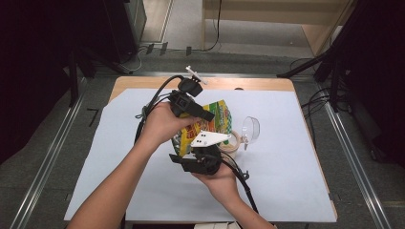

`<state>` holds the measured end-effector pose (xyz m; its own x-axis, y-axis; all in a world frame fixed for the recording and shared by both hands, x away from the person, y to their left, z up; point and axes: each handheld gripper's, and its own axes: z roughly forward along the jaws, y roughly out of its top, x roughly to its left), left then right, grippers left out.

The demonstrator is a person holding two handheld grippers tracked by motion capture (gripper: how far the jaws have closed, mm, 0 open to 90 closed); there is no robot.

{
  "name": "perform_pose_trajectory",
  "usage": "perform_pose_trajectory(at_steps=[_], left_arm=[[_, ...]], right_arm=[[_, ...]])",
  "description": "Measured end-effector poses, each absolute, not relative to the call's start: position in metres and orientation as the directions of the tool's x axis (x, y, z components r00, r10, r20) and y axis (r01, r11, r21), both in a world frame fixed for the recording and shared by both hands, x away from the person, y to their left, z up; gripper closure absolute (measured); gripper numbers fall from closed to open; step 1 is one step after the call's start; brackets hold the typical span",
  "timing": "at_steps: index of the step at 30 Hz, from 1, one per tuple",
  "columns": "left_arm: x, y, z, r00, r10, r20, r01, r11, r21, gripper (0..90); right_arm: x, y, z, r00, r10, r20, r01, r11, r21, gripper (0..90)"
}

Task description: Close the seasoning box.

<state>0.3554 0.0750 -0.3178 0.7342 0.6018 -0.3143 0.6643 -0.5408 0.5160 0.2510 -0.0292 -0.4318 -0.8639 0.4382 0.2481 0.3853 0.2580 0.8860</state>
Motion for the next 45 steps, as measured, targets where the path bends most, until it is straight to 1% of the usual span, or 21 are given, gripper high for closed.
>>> perform_pose_trajectory(at_steps=[19,26,37,40,45], left_arm=[[0.3553,0.0749,-0.3173,0.734,0.601,-0.316,0.664,-0.538,0.519,78.8],[0.3509,0.0718,-0.3146,0.744,0.599,-0.294,0.651,-0.553,0.521,78.7],[0.3507,0.0707,-0.3138,0.744,0.596,-0.302,0.653,-0.549,0.522,78.6],[0.3482,0.069,-0.3119,0.751,0.595,-0.287,0.643,-0.558,0.525,78.5],[0.3508,0.0685,-0.3137,0.749,0.591,-0.299,0.647,-0.558,0.519,78.6]], right_arm=[[0.2501,-0.0295,-0.4308,-0.863,0.435,0.258,0.39,0.247,0.887,62.6],[0.2494,-0.0293,-0.4321,-0.861,0.438,0.259,0.391,0.244,0.887,62.8],[0.2501,-0.0298,-0.4327,-0.858,0.437,0.269,0.398,0.237,0.886,62.9],[0.2501,-0.0299,-0.4327,-0.86,0.434,0.268,0.394,0.233,0.889,62.8],[0.25,-0.0294,-0.4346,-0.857,0.431,0.282,0.405,0.227,0.885,62.7]])
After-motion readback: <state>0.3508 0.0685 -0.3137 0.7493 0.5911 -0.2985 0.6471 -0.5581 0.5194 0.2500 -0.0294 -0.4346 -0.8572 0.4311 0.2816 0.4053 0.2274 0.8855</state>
